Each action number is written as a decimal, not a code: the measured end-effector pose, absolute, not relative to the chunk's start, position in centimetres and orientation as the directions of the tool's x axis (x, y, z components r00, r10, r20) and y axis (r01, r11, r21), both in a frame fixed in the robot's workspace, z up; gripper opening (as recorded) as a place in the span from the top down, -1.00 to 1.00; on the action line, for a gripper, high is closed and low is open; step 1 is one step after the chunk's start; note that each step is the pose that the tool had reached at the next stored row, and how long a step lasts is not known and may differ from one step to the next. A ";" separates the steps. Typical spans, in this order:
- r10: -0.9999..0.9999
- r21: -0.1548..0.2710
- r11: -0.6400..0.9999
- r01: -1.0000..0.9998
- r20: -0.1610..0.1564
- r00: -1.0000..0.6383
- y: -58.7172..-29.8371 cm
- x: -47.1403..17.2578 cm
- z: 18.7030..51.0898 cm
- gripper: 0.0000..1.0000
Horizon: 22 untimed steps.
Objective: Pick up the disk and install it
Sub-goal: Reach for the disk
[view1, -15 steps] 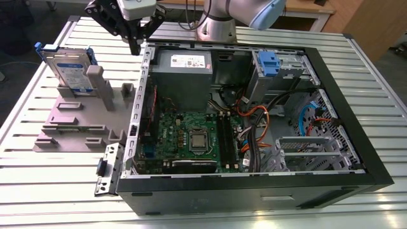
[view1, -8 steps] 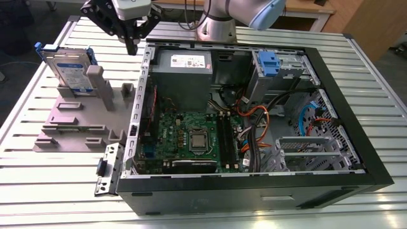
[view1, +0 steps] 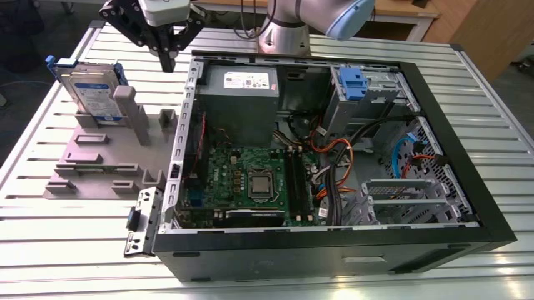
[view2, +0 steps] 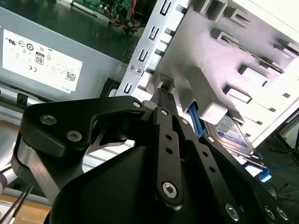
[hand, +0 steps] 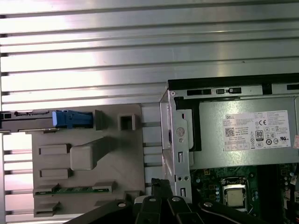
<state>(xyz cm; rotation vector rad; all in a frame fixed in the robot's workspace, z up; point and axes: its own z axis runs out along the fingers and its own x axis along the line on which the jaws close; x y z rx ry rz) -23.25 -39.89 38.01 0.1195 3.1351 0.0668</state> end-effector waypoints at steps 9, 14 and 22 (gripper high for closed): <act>0.076 0.043 0.996 0.076 -0.002 -0.997 -39.9 -24.1 38.0 0.79; 0.076 0.043 0.996 0.076 -0.002 -0.997 -39.9 -24.5 38.0 0.79; 0.076 0.043 0.996 0.076 -0.002 -0.997 -39.9 -25.2 38.0 0.79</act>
